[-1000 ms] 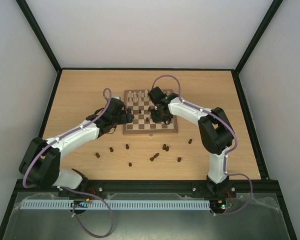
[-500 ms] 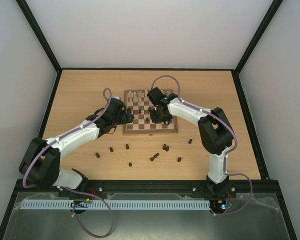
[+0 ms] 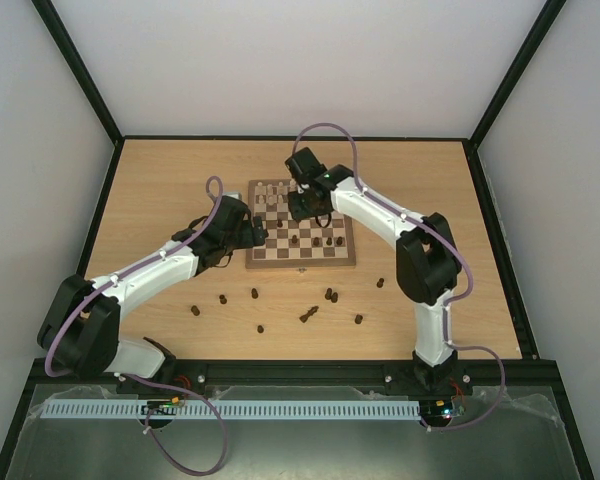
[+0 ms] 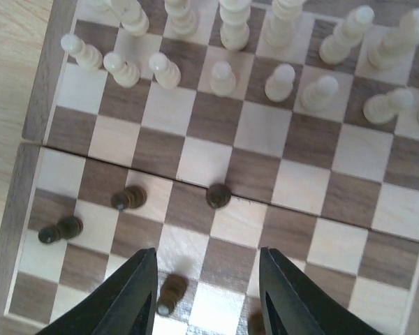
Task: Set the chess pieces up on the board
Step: Pick up the chess piece from the chessboard, then place the chess piece on the chessboard.
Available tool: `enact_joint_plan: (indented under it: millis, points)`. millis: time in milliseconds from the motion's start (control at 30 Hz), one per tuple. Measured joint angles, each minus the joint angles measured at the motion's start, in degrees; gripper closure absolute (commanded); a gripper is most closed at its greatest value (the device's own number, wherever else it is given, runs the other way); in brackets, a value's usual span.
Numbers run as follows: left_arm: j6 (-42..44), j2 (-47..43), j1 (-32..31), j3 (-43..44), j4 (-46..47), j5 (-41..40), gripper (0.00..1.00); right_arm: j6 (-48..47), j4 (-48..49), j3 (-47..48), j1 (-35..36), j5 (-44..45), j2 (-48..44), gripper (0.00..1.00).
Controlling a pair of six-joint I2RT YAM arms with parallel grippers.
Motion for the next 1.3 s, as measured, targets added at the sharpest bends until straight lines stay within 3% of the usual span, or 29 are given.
enact_joint_plan:
  millis: [300, 433, 600, 800, 1300]
  points:
    - [0.0, 0.0, 0.0, 0.0, 0.0, 0.0, 0.0, -0.2, -1.7, 7.0, 0.0, 0.6, 10.4, 0.6]
    - [0.0, 0.0, 0.0, 0.0, 0.0, -0.1, 0.01, -0.3, -3.0, 8.6, 0.0, 1.0, 12.5, 0.69]
    - [0.0, 0.0, 0.0, 0.0, 0.0, -0.2, 0.0, -0.4, -3.3, 10.4, 0.0, 1.3, 13.6, 0.87]
    - [0.0, 0.0, 0.0, 0.0, 0.0, -0.3, 0.01, -0.5, -3.3, 10.3, 0.0, 1.3, 13.6, 0.91]
    - [0.0, 0.0, 0.0, 0.0, 0.0, -0.2, 0.01, -0.2, -1.0, -8.5, 0.2, 0.6, 1.1, 0.91]
